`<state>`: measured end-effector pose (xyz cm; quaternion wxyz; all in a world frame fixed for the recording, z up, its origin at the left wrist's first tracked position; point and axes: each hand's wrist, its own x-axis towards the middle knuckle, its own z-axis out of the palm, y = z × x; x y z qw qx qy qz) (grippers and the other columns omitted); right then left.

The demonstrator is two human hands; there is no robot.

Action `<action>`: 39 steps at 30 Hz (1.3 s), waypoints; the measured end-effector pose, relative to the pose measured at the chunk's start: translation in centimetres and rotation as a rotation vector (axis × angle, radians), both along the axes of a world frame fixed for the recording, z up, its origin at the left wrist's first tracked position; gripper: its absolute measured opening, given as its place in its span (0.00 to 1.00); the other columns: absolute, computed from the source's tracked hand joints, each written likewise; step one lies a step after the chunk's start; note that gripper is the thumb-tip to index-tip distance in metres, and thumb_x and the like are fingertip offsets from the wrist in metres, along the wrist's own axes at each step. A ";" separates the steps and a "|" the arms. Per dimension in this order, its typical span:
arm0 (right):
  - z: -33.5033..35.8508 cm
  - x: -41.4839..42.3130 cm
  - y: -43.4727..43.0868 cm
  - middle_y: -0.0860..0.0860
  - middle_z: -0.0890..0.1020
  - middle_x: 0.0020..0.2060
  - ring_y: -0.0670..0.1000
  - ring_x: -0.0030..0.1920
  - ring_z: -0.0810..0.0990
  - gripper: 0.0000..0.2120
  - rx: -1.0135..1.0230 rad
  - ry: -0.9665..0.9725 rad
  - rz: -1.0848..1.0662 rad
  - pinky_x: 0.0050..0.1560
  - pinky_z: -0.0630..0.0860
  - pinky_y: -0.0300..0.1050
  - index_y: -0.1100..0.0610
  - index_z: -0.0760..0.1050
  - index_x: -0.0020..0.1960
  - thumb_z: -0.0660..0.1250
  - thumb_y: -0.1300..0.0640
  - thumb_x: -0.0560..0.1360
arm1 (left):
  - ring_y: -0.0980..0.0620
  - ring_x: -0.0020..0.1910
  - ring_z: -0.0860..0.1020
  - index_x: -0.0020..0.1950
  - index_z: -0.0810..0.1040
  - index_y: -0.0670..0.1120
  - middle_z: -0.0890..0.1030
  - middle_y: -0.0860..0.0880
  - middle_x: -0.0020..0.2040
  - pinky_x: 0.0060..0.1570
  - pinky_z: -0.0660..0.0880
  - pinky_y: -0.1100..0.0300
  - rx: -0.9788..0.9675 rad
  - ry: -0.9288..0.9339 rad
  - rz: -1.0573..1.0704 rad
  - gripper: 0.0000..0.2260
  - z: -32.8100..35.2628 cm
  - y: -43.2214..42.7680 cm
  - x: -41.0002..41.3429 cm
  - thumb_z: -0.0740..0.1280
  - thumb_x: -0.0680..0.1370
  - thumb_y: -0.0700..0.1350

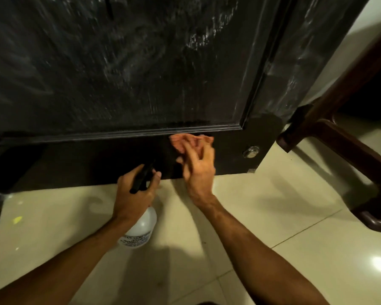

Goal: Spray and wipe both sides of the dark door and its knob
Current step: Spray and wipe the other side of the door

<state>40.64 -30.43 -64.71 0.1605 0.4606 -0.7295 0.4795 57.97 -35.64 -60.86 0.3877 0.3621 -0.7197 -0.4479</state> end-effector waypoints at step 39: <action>-6.7 -4.6 4.3 0.62 0.72 0.67 0.65 0.64 0.76 0.18 0.129 -0.427 -0.332 0.60 0.77 0.60 0.58 0.74 0.64 0.63 0.62 0.74 | 0.53 0.24 0.75 0.47 0.81 0.43 0.83 0.39 0.37 0.23 0.73 0.57 0.141 -0.012 -0.044 0.06 -2.6 1.9 -3.6 0.74 0.80 0.45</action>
